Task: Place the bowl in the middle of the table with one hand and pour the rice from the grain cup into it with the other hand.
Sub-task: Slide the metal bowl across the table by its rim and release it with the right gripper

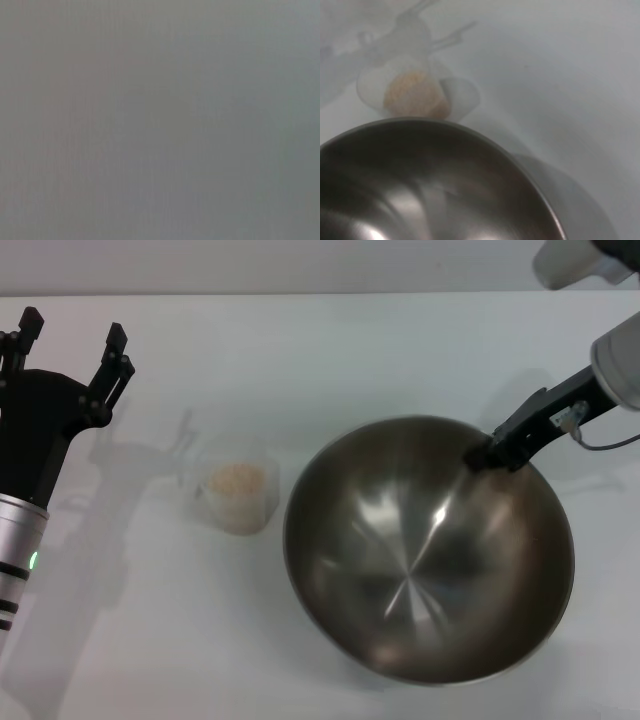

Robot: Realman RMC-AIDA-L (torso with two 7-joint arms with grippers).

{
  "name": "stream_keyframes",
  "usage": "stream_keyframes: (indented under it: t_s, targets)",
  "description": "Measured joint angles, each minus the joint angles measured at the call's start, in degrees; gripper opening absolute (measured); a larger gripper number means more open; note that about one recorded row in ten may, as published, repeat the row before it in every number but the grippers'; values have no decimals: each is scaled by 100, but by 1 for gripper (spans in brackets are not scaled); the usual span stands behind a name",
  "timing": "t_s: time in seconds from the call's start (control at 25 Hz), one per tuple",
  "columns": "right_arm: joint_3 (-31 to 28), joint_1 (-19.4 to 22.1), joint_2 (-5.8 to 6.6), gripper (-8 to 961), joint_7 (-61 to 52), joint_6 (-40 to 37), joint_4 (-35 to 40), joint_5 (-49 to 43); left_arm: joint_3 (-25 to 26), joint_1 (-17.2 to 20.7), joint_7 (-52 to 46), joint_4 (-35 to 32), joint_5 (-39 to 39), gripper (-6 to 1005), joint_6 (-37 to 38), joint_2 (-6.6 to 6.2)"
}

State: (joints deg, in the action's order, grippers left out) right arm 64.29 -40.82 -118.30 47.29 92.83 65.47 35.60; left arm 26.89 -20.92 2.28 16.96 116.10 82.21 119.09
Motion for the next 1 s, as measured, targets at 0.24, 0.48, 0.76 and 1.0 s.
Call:
stream_keyframes:
  t_s: [0.24, 0.48, 0.76, 1.0]
  targets:
    - [134, -143, -46, 32, -15, -71, -218, -85, -3, 22, 0, 7, 0, 815, 18, 0]
    - [237, -242, -53, 40, -59, -238, -406, -259, -18, 50, -6, 9, 0, 813, 24, 0]
    - [414, -282, -57, 50, -148, -310, -404, -339, -17, 70, -13, 10, 0, 811, 31, 0]
    - [703, -246, -70, 59, -169, -325, -104, -313, -17, 80, -12, 9, 0, 809, 36, 0]
